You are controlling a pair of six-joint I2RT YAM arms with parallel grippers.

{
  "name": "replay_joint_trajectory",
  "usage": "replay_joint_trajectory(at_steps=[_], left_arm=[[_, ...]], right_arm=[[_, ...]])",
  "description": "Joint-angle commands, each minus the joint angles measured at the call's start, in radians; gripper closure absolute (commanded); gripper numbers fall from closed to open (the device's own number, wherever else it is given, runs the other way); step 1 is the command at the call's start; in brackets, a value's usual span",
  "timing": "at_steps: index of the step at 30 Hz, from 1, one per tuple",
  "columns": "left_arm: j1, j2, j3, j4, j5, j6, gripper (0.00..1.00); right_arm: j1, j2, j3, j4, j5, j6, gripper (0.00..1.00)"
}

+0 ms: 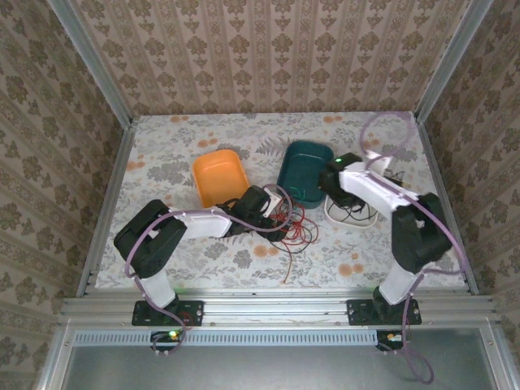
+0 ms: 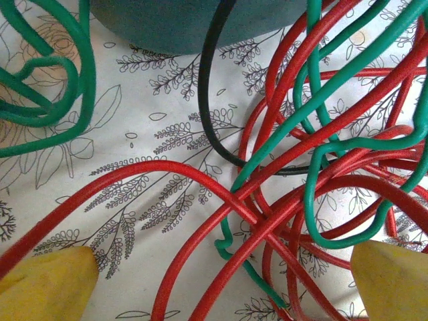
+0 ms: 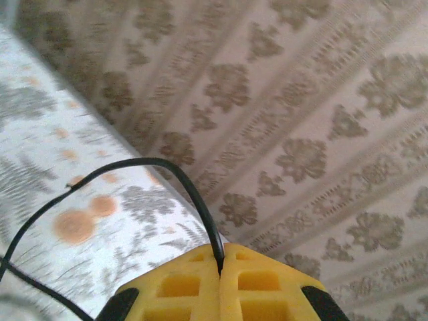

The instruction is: Untangle the cables

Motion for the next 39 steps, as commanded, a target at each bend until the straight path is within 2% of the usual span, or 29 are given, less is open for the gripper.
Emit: replay_joint_trajectory(at_steps=[1,5,8,10,11,13,15,17,18,22,25,29,32,39], left_arm=[[0.009,0.051,-0.002,-0.067,0.021,-0.003,0.0],[0.008,0.049,-0.004,-0.07,0.018,-0.006,0.0],[0.008,0.054,-0.002,-0.07,0.019,-0.007,0.0],[0.008,0.058,0.004,-0.073,0.024,-0.004,0.0],[0.009,0.06,0.008,-0.076,0.024,-0.003,0.0],[0.008,0.058,0.012,-0.076,0.021,-0.003,0.0],[0.008,0.057,0.014,-0.074,0.019,-0.003,0.0],[0.009,0.055,0.014,-0.073,0.019,-0.003,0.0],[0.007,0.055,0.014,-0.073,0.019,-0.003,0.0],[0.008,0.062,0.017,-0.071,0.021,-0.003,0.0],[0.007,0.064,0.025,-0.074,0.019,-0.004,0.0],[0.007,0.063,0.032,-0.072,0.015,-0.006,0.0],[0.007,0.063,0.038,-0.073,0.013,-0.005,0.0],[0.005,0.057,0.073,-0.081,0.012,0.0,0.0]], right_arm=[[0.073,0.087,0.022,-0.18,0.012,0.001,1.0],[0.166,0.163,0.033,-0.142,-0.02,-0.023,1.0],[0.219,0.156,0.023,0.012,-0.047,-0.186,1.0],[0.226,0.103,-0.013,0.204,-0.116,-0.369,1.0],[0.221,0.054,-0.055,0.351,-0.185,-0.501,1.0],[0.192,-0.068,-0.166,0.637,-0.407,-0.705,1.0],[0.121,-0.202,-0.288,0.856,-0.681,-0.767,1.0],[0.05,-0.289,-0.374,0.979,-0.838,-0.765,1.0],[0.025,-0.319,-0.4,1.016,-0.869,-0.773,1.0],[-0.014,-0.338,-0.394,1.025,-0.854,-0.835,1.0],[-0.06,-0.322,-0.383,1.049,-0.897,-0.89,1.0],[-0.16,-0.305,-0.398,1.129,-1.033,-0.927,1.0],[-0.21,-0.257,-0.387,1.137,-1.077,-0.943,1.0],[-0.246,-0.106,-0.334,1.082,-1.092,-0.923,1.0]])
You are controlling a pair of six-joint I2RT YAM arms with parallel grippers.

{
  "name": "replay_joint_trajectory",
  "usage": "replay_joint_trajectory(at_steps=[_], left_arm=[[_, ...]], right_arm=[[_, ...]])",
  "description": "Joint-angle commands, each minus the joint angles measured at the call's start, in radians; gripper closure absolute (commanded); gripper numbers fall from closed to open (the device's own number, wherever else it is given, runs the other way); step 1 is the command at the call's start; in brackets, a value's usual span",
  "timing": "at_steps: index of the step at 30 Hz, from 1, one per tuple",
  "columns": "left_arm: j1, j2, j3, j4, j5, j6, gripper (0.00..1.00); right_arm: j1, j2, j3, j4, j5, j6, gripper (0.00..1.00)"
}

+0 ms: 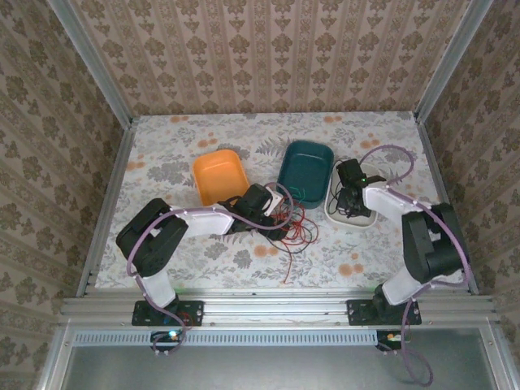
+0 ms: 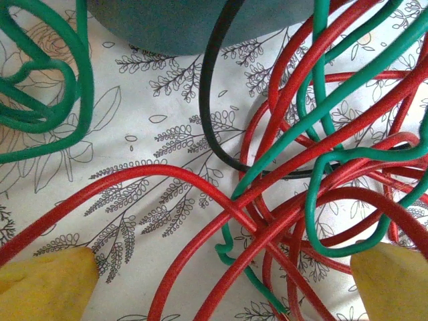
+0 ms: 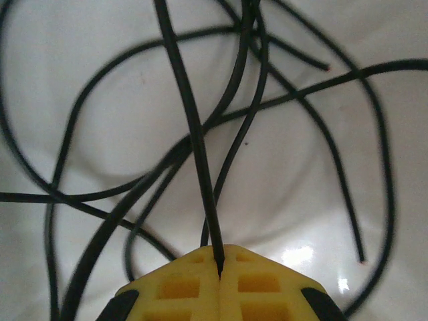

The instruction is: Untangle the cables

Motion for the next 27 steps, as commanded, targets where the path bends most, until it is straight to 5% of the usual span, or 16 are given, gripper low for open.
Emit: replay_joint_trajectory(at_steps=[1,6,11,17,23,27], left_arm=[[0.006,0.039,0.031,-0.023,0.015,0.001,0.0],[0.006,0.024,0.049,-0.03,0.014,0.005,0.0],[0.009,0.012,0.066,-0.034,0.006,0.008,0.0],[0.008,-0.001,0.072,-0.019,0.001,-0.001,0.0],[0.009,-0.028,0.058,0.0,0.007,-0.007,0.0],[0.017,-0.046,0.043,0.015,0.011,-0.02,0.0]], right_arm=[[-0.017,0.035,0.03,-0.029,-0.05,-0.004,1.0],[-0.03,-0.003,0.053,-0.028,-0.042,-0.025,0.99],[-0.031,-0.11,0.079,-0.075,-0.02,-0.045,0.67],[-0.029,-0.285,0.068,-0.093,0.003,-0.022,0.44],[0.026,-0.424,0.017,-0.046,-0.037,-0.033,0.39],[0.139,-0.459,-0.057,0.062,-0.24,-0.113,0.43]])
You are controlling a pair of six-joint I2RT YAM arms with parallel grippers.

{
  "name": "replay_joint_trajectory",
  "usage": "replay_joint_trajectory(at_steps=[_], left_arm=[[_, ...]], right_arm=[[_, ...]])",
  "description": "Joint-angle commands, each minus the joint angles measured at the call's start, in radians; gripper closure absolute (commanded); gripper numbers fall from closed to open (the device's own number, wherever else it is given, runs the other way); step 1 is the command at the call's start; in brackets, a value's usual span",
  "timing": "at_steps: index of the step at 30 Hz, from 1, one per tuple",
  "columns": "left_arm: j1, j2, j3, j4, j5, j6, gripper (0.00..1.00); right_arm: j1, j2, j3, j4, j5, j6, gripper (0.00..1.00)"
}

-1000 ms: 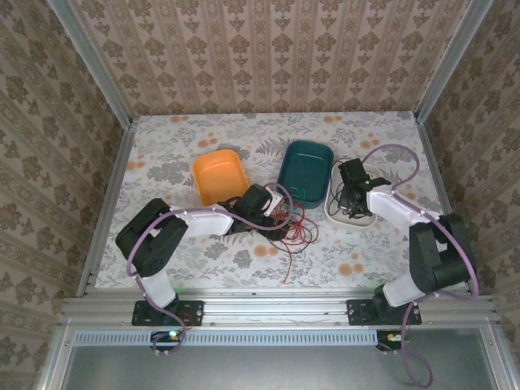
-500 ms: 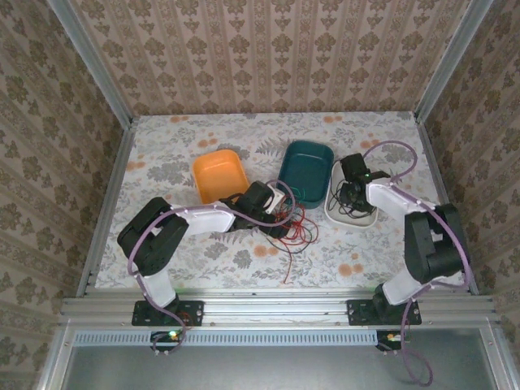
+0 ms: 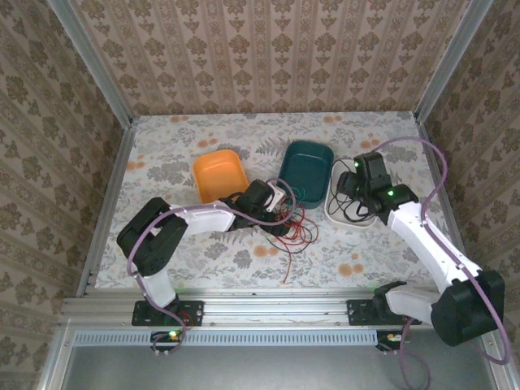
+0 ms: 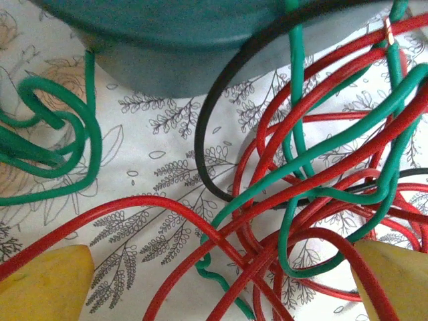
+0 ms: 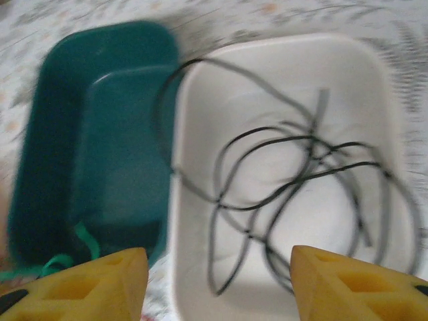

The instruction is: Untangle the cables

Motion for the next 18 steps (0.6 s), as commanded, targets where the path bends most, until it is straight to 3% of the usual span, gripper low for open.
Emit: replay_joint_trajectory(at_steps=[1,5,9,18], left_arm=[[0.015,-0.049,-0.006,0.029,0.009,-0.021,0.0],[0.027,-0.057,-0.018,0.034,0.011,-0.042,0.03],[0.03,-0.062,-0.029,0.035,-0.004,-0.044,0.05],[0.027,-0.061,-0.031,0.024,-0.031,-0.02,0.04]], right_arm=[[0.098,-0.006,-0.07,0.074,-0.205,-0.082,0.43],[0.206,0.045,-0.123,0.076,-0.396,-0.132,0.54],[0.239,0.105,-0.122,-0.028,-0.38,-0.184,0.63],[0.248,0.259,-0.154,-0.053,-0.286,-0.122,0.66]])
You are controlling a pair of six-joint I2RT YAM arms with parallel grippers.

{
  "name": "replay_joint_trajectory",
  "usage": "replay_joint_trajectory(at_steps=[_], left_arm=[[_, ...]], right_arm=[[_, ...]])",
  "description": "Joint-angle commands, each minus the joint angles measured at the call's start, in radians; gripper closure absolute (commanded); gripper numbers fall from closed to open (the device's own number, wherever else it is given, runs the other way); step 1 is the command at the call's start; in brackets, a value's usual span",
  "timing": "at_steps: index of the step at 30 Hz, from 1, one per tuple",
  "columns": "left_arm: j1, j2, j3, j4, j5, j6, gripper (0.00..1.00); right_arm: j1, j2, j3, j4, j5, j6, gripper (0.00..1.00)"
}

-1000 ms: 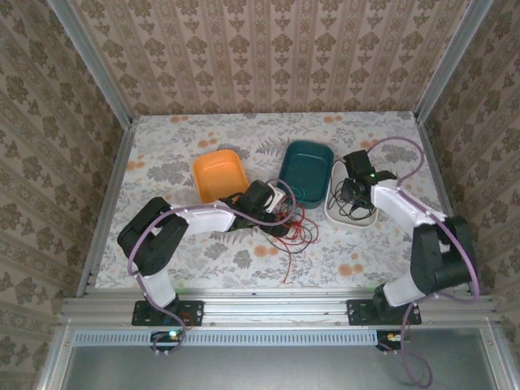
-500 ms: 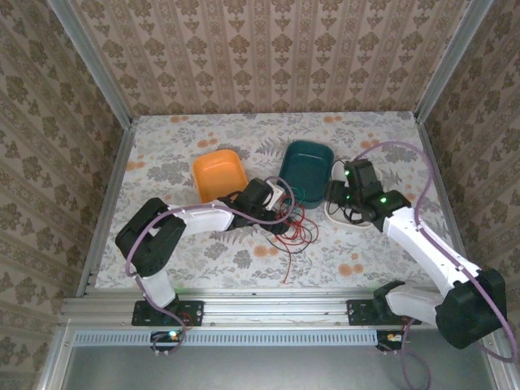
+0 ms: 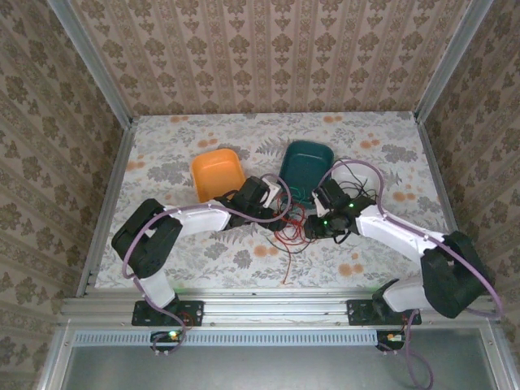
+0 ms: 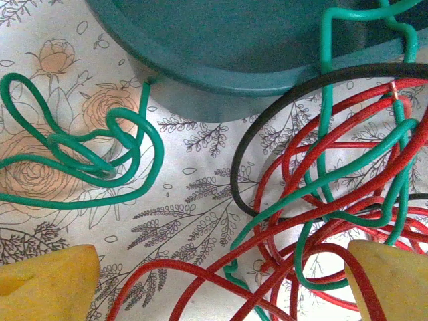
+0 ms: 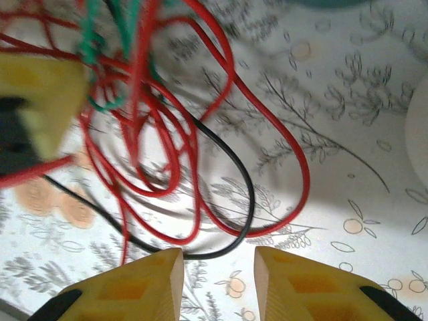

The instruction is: Untangle the cables

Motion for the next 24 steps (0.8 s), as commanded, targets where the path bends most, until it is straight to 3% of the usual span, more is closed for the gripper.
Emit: replay_joint_trajectory(at_steps=[1,10,24], left_arm=[[-0.002,-0.028,-0.011,-0.007,-0.025,0.011,0.04],[-0.026,-0.011,-0.002,-0.028,-0.047,0.034,0.03],[-0.027,0.013,-0.01,-0.028,-0.049,0.037,0.03]], right_arm=[[0.007,0.055,-0.026,-0.024,0.057,0.022,0.66],[0.007,0.137,-0.005,0.048,0.079,0.029,0.69],[0.011,0.076,0.029,0.016,0.049,-0.006,0.7]])
